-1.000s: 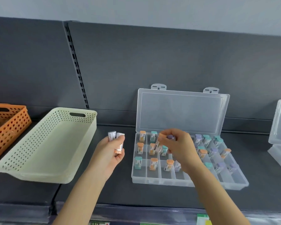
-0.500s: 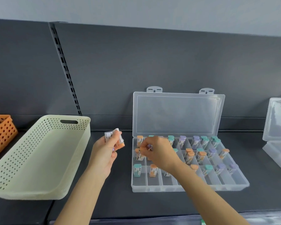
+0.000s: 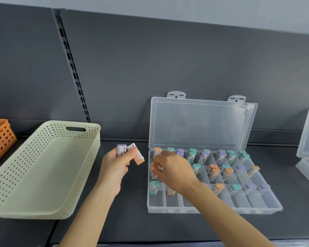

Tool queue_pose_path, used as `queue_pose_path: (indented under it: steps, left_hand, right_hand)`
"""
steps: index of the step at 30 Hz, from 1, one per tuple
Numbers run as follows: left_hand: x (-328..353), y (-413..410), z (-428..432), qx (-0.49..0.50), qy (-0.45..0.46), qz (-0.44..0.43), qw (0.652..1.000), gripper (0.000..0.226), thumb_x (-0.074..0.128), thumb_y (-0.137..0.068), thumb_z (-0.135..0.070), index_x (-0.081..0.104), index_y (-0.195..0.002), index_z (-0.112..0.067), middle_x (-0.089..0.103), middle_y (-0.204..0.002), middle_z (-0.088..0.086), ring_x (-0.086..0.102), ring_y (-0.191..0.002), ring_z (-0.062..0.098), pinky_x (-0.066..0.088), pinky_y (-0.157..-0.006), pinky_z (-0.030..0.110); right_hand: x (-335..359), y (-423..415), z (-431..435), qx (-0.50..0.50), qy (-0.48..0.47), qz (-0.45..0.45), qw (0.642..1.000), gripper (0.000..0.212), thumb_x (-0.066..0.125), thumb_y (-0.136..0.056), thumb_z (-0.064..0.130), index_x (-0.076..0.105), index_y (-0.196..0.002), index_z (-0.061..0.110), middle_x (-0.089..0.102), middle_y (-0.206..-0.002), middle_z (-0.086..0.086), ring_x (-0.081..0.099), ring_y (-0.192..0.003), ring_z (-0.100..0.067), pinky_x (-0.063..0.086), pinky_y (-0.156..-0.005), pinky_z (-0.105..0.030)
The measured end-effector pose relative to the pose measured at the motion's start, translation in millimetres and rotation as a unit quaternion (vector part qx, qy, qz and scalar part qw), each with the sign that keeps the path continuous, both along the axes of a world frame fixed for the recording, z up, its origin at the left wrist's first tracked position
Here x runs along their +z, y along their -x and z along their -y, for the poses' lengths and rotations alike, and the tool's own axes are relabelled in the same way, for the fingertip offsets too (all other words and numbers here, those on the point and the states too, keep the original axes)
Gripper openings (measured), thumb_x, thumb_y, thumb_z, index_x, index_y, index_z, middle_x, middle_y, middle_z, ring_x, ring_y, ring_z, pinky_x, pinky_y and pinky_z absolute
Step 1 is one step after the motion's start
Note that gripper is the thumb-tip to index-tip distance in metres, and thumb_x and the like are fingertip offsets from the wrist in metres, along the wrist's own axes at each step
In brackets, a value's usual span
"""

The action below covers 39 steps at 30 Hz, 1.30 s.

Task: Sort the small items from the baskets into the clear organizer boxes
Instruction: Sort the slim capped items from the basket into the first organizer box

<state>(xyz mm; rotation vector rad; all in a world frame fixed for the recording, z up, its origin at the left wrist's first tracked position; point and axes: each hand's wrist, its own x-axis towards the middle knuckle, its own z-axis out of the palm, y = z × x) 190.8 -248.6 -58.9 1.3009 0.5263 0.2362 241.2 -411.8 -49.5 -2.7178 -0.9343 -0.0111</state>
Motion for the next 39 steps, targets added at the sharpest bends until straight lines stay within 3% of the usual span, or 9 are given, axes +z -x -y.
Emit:
queue_pose_path:
  steps: [4, 9, 11, 13, 18, 23, 30, 35, 39]
  left_hand:
    - [-1, -7, 2, 0.006, -0.043, 0.003, 0.999, 0.012, 0.070, -0.084, -0.022, 0.066, -0.088, -0.011, 0.055, -0.068, 0.000, 0.040, -0.063, 0.013, 0.034, -0.055, 0.024]
    - [1, -14, 7, -0.016, -0.140, 0.029, 0.990, 0.011, 0.070, -0.084, -0.021, 0.069, -0.083, -0.011, 0.053, -0.062, 0.001, 0.042, -0.059, 0.012, 0.035, -0.052, 0.025]
    - [5, -19, 10, -0.032, -0.211, 0.043, 0.976, 0.008, 0.070, -0.083, -0.023, 0.070, -0.081, -0.015, 0.056, -0.062, -0.001, 0.046, -0.057, 0.009, 0.039, -0.053, 0.024]
    - [8, -27, 12, -0.049, -0.291, 0.056, 0.954, 0.004, 0.070, -0.082, -0.025, 0.070, -0.081, -0.021, 0.061, -0.063, -0.008, 0.052, -0.057, 0.007, 0.042, -0.051, 0.021]
    - [-2, -43, 13, -0.136, -0.438, 0.077, 0.885, 0.006, 0.073, -0.081, -0.021, 0.070, -0.079, -0.016, 0.067, -0.075, -0.007, 0.061, -0.070, 0.010, 0.048, -0.058, 0.018]
    - [-23, -50, 11, -0.136, -0.531, 0.073, 0.833, 0.007, 0.070, -0.083, -0.016, 0.072, -0.090, -0.015, 0.061, -0.086, -0.005, 0.058, -0.075, 0.012, 0.042, -0.060, 0.016]
    - [-25, -52, 18, -0.138, -0.517, 0.078, 0.841, 0.007, 0.070, -0.083, -0.015, 0.070, -0.089, -0.012, 0.056, -0.084, -0.005, 0.055, -0.073, 0.010, 0.046, -0.062, 0.024]
    - [-26, -53, 20, -0.135, -0.528, 0.075, 0.835, 0.007, 0.070, -0.082, -0.012, 0.071, -0.089, -0.014, 0.055, -0.082, -0.008, 0.055, -0.071, 0.008, 0.042, -0.058, 0.017]
    - [-28, -51, 21, -0.140, -0.525, 0.063, 0.837, 0.013, 0.075, -0.078, -0.018, 0.066, -0.087, -0.019, 0.058, -0.083, -0.011, 0.058, -0.075, 0.010, 0.052, -0.061, 0.027]
  right_hand:
    - [1, 1, 2, -0.002, 0.003, -0.019, 1.000, 0.021, 0.061, -0.090, 0.027, 0.057, -0.109, 0.020, 0.061, -0.108, 0.000, 0.063, -0.086, -0.019, 0.057, -0.078, -0.029]
    - [20, -4, 12, -0.101, -0.161, -0.116, 0.975, 0.016, 0.066, -0.086, 0.026, 0.059, -0.095, 0.016, 0.055, -0.073, 0.007, 0.054, -0.063, -0.011, 0.045, -0.056, -0.014]
    - [25, -9, 18, -0.155, -0.236, -0.145, 0.949, 0.003, 0.060, -0.088, 0.017, 0.060, -0.087, 0.016, 0.054, -0.068, 0.008, 0.051, -0.058, -0.007, 0.038, -0.050, -0.007]
    - [29, -12, 23, -0.189, -0.309, -0.194, 0.912, 0.012, 0.052, -0.091, 0.011, 0.062, -0.086, 0.014, 0.059, -0.070, 0.004, 0.052, -0.060, -0.008, 0.042, -0.052, -0.012]
    - [30, -12, 29, -0.229, -0.414, -0.309, 0.825, 0.023, 0.043, -0.097, 0.009, 0.063, -0.109, 0.009, 0.069, -0.087, -0.003, 0.065, -0.075, -0.014, 0.056, -0.065, -0.024]
    - [29, -7, 35, -0.206, -0.413, -0.257, 0.849, 0.016, 0.052, -0.094, 0.012, 0.064, -0.105, 0.017, 0.071, -0.096, 0.003, 0.067, -0.089, -0.015, 0.053, -0.071, -0.017]
    - [32, -1, 42, -0.198, -0.380, -0.232, 0.873, 0.017, 0.059, -0.091, 0.012, 0.068, -0.094, 0.025, 0.068, -0.085, 0.010, 0.063, -0.078, -0.011, 0.053, -0.064, -0.013]
    - [33, 1, 45, -0.197, -0.388, -0.212, 0.875, 0.018, 0.067, -0.084, 0.007, 0.070, -0.085, 0.026, 0.069, -0.078, 0.010, 0.063, -0.068, -0.006, 0.051, -0.061, -0.009]
    - [34, 1, 51, -0.198, -0.396, -0.190, 0.876, 0.017, 0.069, -0.082, 0.006, 0.069, -0.084, 0.023, 0.067, -0.073, 0.008, 0.060, -0.059, 0.001, 0.051, -0.059, -0.009]
